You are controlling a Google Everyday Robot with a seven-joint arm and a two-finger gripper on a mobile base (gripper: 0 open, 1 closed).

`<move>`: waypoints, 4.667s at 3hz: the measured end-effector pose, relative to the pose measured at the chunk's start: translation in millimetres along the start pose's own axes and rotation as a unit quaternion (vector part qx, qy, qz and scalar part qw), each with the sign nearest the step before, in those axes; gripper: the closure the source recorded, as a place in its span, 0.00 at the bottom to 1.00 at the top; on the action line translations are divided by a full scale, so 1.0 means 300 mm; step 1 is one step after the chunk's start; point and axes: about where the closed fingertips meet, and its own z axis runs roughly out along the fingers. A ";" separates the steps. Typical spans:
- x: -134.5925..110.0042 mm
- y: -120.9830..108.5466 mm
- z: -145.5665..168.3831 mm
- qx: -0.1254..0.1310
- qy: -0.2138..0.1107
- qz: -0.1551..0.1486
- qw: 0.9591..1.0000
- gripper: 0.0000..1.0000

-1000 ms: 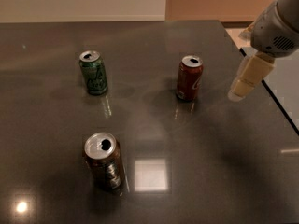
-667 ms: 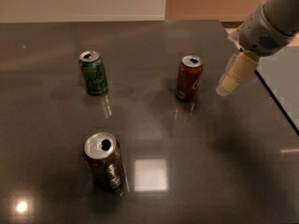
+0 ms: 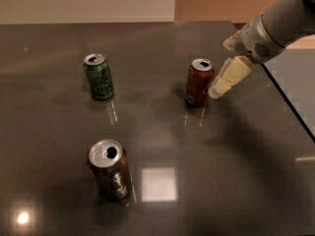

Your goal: Knock coke can over

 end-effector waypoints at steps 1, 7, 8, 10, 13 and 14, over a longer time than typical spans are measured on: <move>-0.040 0.012 0.052 -0.018 -0.035 0.003 0.999 0.00; -0.100 0.040 -0.010 -0.050 -0.046 -0.013 0.998 1.00; -0.105 0.057 -0.064 -0.064 -0.004 -0.028 0.998 1.00; -0.065 0.076 -0.109 -0.069 0.115 -0.060 0.989 1.00; 0.072 0.193 -0.004 -0.080 0.250 -0.119 0.958 1.00; 0.052 0.205 0.015 -0.089 0.251 -0.136 0.954 0.83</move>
Offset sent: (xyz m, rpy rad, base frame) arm 0.0057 0.0377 -0.0173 0.1743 0.0183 0.0621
